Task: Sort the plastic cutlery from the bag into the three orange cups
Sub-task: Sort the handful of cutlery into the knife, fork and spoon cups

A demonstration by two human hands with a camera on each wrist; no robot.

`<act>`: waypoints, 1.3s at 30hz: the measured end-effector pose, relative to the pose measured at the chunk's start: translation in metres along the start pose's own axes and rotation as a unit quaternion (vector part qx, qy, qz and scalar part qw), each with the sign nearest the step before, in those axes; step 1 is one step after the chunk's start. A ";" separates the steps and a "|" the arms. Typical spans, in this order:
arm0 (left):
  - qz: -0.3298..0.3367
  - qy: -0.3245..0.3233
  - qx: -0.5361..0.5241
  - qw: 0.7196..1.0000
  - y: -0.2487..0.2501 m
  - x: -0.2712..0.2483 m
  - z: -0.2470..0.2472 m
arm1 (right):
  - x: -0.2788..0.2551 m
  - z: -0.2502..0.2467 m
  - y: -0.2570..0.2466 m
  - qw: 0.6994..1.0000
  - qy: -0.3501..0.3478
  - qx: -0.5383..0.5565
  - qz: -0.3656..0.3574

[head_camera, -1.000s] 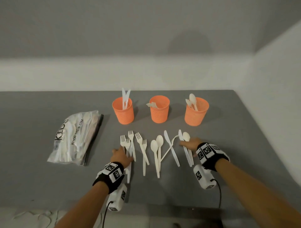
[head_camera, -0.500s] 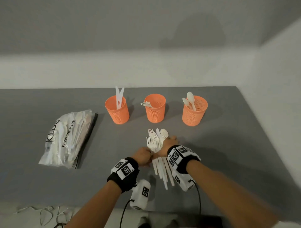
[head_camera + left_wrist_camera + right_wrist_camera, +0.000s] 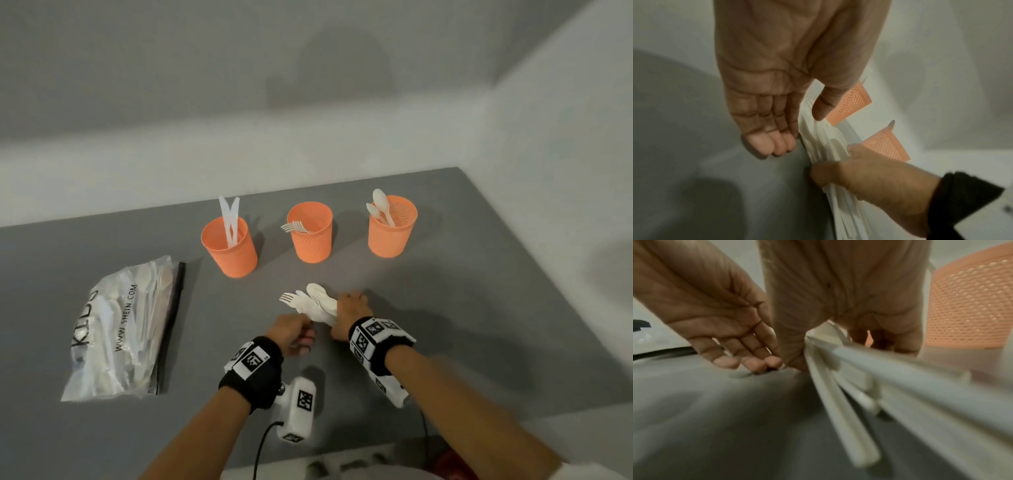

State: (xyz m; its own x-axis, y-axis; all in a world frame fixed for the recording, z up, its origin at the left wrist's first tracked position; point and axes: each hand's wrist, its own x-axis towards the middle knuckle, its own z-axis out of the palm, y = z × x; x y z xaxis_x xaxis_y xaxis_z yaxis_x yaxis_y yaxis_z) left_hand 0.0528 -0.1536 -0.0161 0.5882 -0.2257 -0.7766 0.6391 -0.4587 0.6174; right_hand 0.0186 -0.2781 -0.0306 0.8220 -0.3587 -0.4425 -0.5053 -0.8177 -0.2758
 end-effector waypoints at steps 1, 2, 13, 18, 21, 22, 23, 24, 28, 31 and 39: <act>0.003 0.001 -0.008 1.000 0.000 0.000 -0.003 | -0.001 0.002 0.000 1.000 0.004 -0.003 -0.008; 0.006 0.002 -0.012 1.000 0.000 0.001 -0.006 | -0.003 0.003 -0.001 1.000 0.010 -0.008 -0.016; 0.029 -0.026 -0.046 0.998 -0.012 -0.004 -0.016 | -0.014 0.000 -0.013 0.995 0.039 -0.062 -0.062; 0.031 -0.042 -0.058 0.997 -0.017 -0.008 -0.020 | -0.021 0.005 -0.015 0.997 0.040 -0.035 -0.064; 0.044 -0.055 -0.073 0.995 -0.018 -0.012 -0.022 | -0.024 0.008 -0.017 0.997 0.042 -0.006 -0.062; 0.049 -0.061 -0.076 0.994 -0.018 -0.014 -0.023 | -0.026 0.007 -0.017 0.997 0.044 0.004 -0.061; 0.057 -0.068 -0.076 0.993 -0.018 -0.015 -0.025 | -0.027 0.005 -0.016 0.997 0.046 0.018 -0.059; 0.065 -0.072 -0.075 0.992 -0.019 -0.015 -0.026 | -0.028 0.004 -0.014 0.997 0.046 0.036 -0.058; 0.095 -0.076 -0.098 0.988 -0.019 -0.015 -0.036 | -0.029 -0.008 -0.009 0.983 0.066 0.169 -0.044; 0.083 -0.086 -0.131 0.984 -0.020 -0.018 -0.041 | -0.035 -0.026 -0.014 0.930 0.115 0.344 -0.060; 0.052 -0.139 -0.203 0.968 -0.011 -0.025 -0.020 | -0.040 -0.074 -0.044 0.789 0.170 0.587 -0.063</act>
State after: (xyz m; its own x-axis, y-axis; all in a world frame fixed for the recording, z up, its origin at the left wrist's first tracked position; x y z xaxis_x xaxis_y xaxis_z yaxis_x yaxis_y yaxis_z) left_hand 0.0409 -0.1255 -0.0011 0.5406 -0.5004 -0.6763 0.7585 -0.0579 0.6491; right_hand 0.0270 -0.2615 0.0622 0.8065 -0.5721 -0.1491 -0.1454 0.0526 -0.9880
